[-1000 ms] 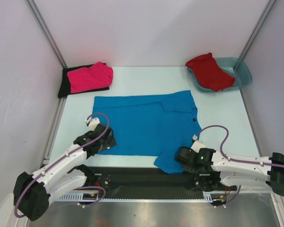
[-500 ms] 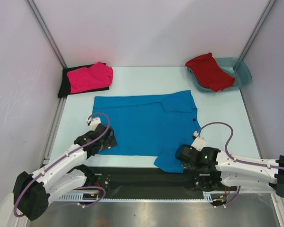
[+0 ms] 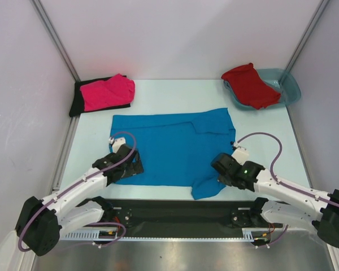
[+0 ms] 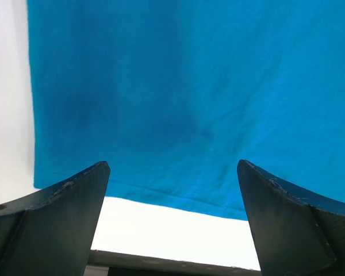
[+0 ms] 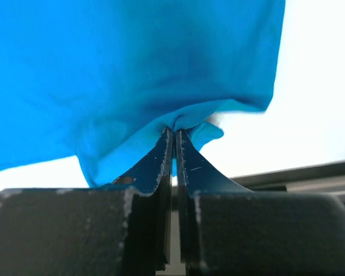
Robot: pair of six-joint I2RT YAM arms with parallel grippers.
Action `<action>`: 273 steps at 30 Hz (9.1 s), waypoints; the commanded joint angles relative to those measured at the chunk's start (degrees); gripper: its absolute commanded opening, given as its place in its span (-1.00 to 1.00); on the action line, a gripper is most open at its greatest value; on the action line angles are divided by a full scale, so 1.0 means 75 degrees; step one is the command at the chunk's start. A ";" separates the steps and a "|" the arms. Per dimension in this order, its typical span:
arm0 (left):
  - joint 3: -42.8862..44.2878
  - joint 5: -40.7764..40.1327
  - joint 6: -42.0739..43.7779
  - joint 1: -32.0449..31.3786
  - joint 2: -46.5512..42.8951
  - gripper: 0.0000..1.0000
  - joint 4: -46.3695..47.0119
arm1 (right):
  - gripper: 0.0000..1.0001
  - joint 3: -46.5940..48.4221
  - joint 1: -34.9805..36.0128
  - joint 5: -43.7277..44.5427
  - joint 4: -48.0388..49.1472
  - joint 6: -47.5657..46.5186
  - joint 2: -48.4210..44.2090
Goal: Fold and stack the t-shirts
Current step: Fold the tshirt
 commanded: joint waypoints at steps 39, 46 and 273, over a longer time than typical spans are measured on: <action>0.0764 0.0441 0.0685 -0.0172 0.1851 0.99 0.1125 | -0.92 0.2621 -0.1851 -0.1768 0.2799 -0.3918 0.3790; 0.0799 0.0441 0.0708 -0.0183 0.1933 0.99 0.1125 | -0.92 0.2879 -0.1851 -0.1709 0.2717 -0.4011 0.4153; 0.5157 0.2690 0.1071 -0.1215 0.6621 1.00 0.3821 | 0.30 0.1438 -0.3515 -0.0876 0.1943 -0.4106 0.2091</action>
